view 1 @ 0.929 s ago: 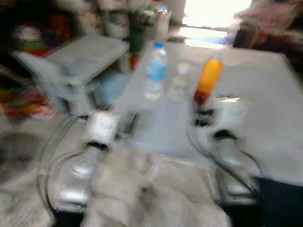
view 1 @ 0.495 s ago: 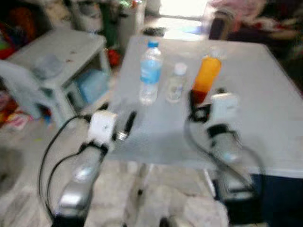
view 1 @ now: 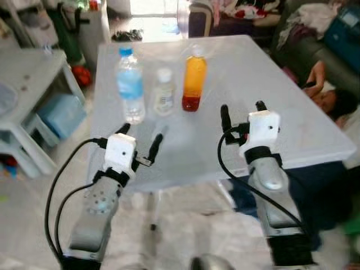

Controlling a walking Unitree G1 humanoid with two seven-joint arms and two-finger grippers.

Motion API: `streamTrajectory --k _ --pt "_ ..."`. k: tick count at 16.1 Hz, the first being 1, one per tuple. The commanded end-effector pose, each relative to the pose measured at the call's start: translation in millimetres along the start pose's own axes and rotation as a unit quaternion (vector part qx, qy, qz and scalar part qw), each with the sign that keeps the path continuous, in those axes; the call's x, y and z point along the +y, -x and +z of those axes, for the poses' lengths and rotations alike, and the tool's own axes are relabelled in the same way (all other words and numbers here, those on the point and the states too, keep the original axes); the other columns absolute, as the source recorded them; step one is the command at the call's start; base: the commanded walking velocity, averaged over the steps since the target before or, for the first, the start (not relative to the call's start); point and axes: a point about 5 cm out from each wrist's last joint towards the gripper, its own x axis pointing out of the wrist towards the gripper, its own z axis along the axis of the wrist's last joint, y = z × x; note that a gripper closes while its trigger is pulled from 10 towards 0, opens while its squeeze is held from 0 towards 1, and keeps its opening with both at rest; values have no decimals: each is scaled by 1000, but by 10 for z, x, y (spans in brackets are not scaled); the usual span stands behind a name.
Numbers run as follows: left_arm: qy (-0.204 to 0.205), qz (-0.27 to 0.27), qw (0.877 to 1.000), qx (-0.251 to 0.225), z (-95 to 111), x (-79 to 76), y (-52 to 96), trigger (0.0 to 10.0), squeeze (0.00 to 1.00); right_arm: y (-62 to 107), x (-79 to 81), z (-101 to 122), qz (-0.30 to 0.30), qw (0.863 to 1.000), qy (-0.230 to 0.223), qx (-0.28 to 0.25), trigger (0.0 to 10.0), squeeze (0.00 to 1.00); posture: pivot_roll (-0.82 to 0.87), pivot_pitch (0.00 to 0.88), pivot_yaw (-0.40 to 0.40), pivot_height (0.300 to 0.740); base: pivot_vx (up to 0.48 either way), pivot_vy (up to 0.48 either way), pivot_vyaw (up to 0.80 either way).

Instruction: Restocking fridge

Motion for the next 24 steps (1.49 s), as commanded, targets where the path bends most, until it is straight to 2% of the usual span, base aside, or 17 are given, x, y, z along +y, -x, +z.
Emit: streamTrajectory --k 1,11,16,19,20,21,23,24 --pt "2 -5 1000 -3 29 -18 -4 10000 0 -8 -10 18 -1 1000 4 -5 10000 0 46 58 -3 740 322 0 0" --pt "8 7 1000 1 33 27 91 10000 0 -21 25 35 9 1000 15 -16 10000 0 50 53 -5 740 352 0 0" --pt "7 49 999 5 23 127 200 10000 0 -24 21 60 15 999 23 -24 10000 0 52 55 -5 740 0 0 0" --pt "8 89 996 14 9 210 233 10000 0 -90 21 181 35 998 21 -48 10000 0 60 58 -4 740 0 0 0" --pt "9 92 996 15 8 213 235 10000 0 -128 -4 230 41 997 17 -60 10000 863 62 59 -2 740 0 0 0" --pt "9 92 996 16 11 218 235 10000 0 -178 -27 286 51 996 19 -70 10000 1000 64 63 1 740 0 0 0" --pt "5 92 996 18 17 233 232 10000 0 -297 -77 410 74 993 21 -88 10000 1000 69 69 6 740 0 0 0" --pt "2 93 995 18 20 240 233 10000 0 -329 -88 444 81 992 22 -93 10000 639 74 71 7 740 0 0 0"
